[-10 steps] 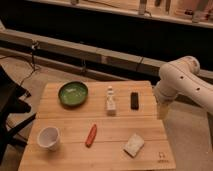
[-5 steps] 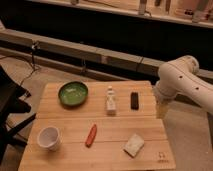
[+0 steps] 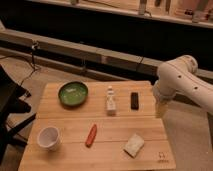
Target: Push the ceramic bowl across the table
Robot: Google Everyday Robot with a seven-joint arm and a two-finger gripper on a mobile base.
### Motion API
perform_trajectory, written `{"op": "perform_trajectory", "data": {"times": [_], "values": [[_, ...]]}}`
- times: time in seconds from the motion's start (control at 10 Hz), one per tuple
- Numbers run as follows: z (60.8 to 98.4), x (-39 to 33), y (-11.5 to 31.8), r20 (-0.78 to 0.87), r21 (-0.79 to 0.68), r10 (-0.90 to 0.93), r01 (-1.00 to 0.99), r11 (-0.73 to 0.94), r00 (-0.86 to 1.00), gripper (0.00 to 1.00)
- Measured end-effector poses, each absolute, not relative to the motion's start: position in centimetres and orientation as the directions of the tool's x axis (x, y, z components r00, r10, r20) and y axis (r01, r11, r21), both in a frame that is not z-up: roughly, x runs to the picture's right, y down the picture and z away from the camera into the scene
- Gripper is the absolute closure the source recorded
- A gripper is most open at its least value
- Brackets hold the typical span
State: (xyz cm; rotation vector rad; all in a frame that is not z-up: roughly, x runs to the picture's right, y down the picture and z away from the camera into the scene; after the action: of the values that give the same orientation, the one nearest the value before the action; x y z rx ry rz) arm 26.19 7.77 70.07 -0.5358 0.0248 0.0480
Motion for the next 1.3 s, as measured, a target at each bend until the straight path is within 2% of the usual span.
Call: {"op": "perform_trajectory", "data": {"times": [0.4,0.8,1.0,1.3], "values": [[70.3,25.2,7.4,-0.005,-0.49,0.029,-0.028,0.871,1.0,0.2],[70.9,20.8,6.4,0.038,-0.46,-0.012,0.029,0.887,0.999,0.2],[72.6,17.4,4.2,0.07,-0.428,-0.059,0.083,0.9,0.996,0.2],[74.4,14.7,3.3,0.093,-0.447,-0.07,0.104,0.888,0.993,0.2]]}}
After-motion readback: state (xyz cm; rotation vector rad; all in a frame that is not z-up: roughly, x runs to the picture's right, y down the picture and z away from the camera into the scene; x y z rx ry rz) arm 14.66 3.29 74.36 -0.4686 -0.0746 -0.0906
